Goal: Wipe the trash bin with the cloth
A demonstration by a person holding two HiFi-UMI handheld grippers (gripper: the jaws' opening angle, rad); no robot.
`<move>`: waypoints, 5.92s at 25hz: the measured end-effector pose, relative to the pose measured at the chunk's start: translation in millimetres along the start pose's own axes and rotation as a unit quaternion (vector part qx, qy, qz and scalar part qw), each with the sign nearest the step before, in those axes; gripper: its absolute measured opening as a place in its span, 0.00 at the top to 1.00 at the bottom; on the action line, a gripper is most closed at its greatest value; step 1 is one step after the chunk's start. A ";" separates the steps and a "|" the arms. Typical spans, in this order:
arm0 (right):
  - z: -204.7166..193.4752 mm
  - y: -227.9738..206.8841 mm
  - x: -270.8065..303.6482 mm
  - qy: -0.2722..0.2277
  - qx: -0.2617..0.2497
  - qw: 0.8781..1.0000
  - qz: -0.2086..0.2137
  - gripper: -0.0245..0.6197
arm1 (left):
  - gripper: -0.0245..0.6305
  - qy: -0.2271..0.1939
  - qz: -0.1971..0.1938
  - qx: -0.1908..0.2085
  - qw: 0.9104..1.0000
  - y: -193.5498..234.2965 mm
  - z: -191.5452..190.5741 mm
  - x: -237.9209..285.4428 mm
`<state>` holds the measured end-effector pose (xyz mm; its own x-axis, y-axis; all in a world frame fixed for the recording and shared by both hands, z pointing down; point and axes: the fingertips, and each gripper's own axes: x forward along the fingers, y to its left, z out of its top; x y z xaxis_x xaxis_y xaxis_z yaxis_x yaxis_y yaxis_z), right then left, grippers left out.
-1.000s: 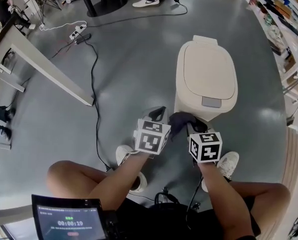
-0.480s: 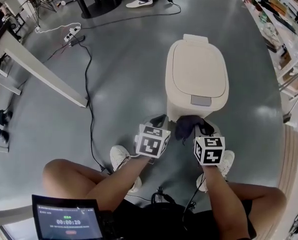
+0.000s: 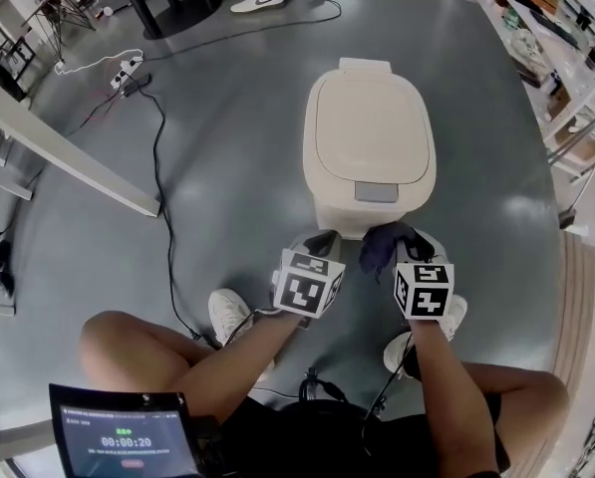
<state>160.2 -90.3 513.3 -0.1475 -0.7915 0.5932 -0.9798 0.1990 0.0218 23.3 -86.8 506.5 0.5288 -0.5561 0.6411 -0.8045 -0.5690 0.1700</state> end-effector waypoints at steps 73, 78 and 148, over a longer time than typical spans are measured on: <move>-122.1 7.2 83.8 0.166 0.141 0.974 0.062 0.86 | 0.97 0.107 0.000 -0.045 0.993 -1.2 -73.6 73.5; -123.5 -8.6 88.5 0.166 0.132 0.976 0.053 0.86 | 0.97 0.105 0.005 -0.050 0.993 -8.2 -71.8 78.0; 58.2 -70.5 0.3 -0.197 0.079 0.971 0.108 0.86 | 0.97 -0.003 0.055 -0.045 0.997 -128.1 41.8 50.7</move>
<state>221.3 -138.2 465.1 -0.3625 -0.9066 0.2160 -0.9239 0.3191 -0.2112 164.5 -67.4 485.9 0.4379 -0.6161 0.6547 -0.8783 -0.4485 0.1654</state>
